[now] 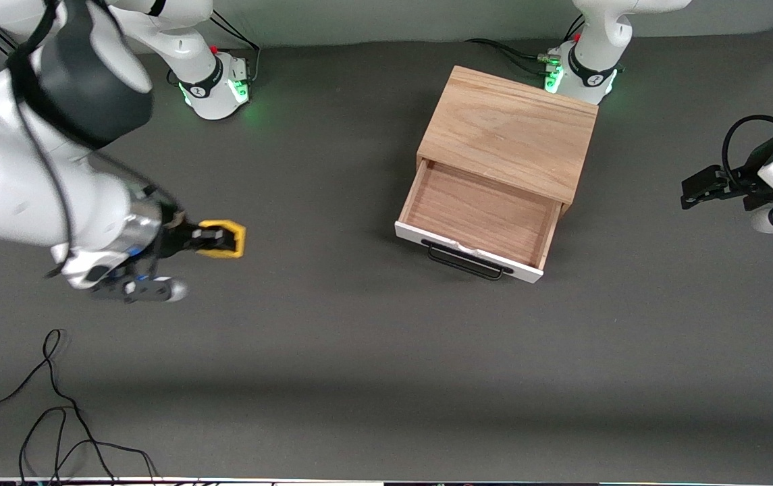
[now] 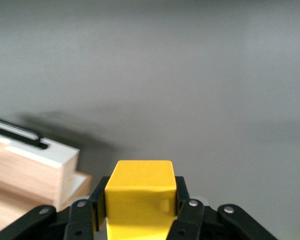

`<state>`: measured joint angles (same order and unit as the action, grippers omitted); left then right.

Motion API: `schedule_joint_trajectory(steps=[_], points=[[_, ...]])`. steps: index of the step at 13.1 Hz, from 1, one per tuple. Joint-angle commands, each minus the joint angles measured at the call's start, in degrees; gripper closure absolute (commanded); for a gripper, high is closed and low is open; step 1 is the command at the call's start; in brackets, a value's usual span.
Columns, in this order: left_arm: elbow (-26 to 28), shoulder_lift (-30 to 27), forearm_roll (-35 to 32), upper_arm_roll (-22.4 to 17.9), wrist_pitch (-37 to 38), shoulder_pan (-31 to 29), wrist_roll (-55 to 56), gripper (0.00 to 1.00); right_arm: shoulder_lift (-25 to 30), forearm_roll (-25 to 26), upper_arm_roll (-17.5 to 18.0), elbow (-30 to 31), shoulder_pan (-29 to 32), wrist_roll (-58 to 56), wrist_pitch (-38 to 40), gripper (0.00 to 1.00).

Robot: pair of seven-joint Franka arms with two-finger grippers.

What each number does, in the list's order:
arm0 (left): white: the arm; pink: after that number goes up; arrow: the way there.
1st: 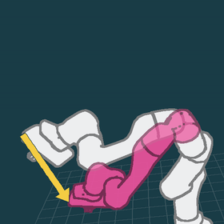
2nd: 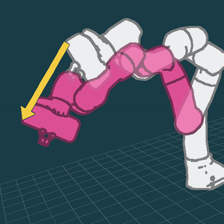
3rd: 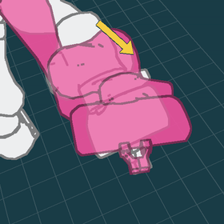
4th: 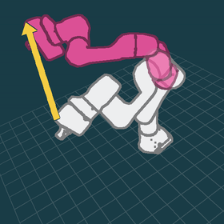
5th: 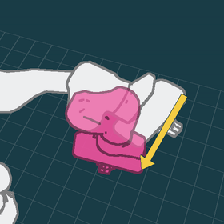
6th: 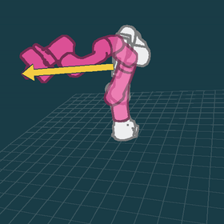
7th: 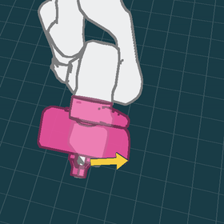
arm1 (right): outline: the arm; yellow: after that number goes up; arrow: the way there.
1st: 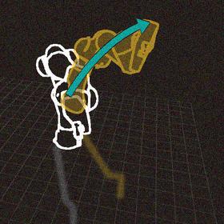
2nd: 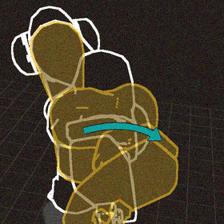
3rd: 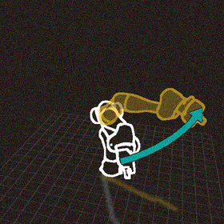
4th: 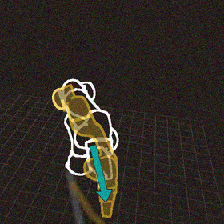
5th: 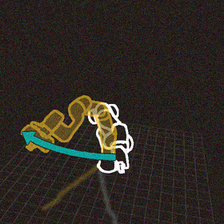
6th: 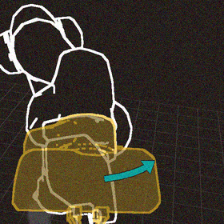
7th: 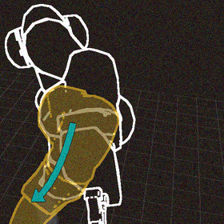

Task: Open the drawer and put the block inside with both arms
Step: 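Carry the yellow cube with the right gripper over the open drawer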

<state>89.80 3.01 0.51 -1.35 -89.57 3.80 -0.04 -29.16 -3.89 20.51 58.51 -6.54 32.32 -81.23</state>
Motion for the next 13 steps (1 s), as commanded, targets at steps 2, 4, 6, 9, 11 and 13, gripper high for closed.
schedule_joint_trajectory(steps=[2, 4, 6, 9, 11, 13], points=[[1.17, -1.34, -0.77, 0.47, 1.94, -0.73, -1.63, 0.00, -1.33, 2.22, 2.69, -1.91, -8.29, 13.18, -5.41, 0.67], [1.17, -1.25, -0.77, 0.39, 1.86, -0.81, -1.72, 0.00, -2.90, 3.18, 2.61, -1.82, -13.03, 18.46, -10.42, 0.67], [1.17, -1.25, -0.77, 0.39, 1.77, -0.64, -1.63, 0.00, -5.54, 6.07, 2.52, -1.82, -18.65, 21.89, -15.68, 0.67], [1.08, -0.90, -0.77, 0.47, 1.68, -0.64, -1.63, 0.00, -10.46, 8.63, 2.52, -1.82, -23.42, 25.24, -22.55, 0.68], [1.08, -0.90, -0.77, 0.47, 1.59, -0.64, -1.63, 0.00, -13.27, 8.55, 2.52, -1.56, -25.53, 30.58, -28.60, 0.68], [1.08, -0.81, -0.77, 0.47, 1.51, -0.64, -1.63, 0.00, -16.17, 9.33, 1.73, -1.47, -28.69, 31.66, -32.66, 0.69]])
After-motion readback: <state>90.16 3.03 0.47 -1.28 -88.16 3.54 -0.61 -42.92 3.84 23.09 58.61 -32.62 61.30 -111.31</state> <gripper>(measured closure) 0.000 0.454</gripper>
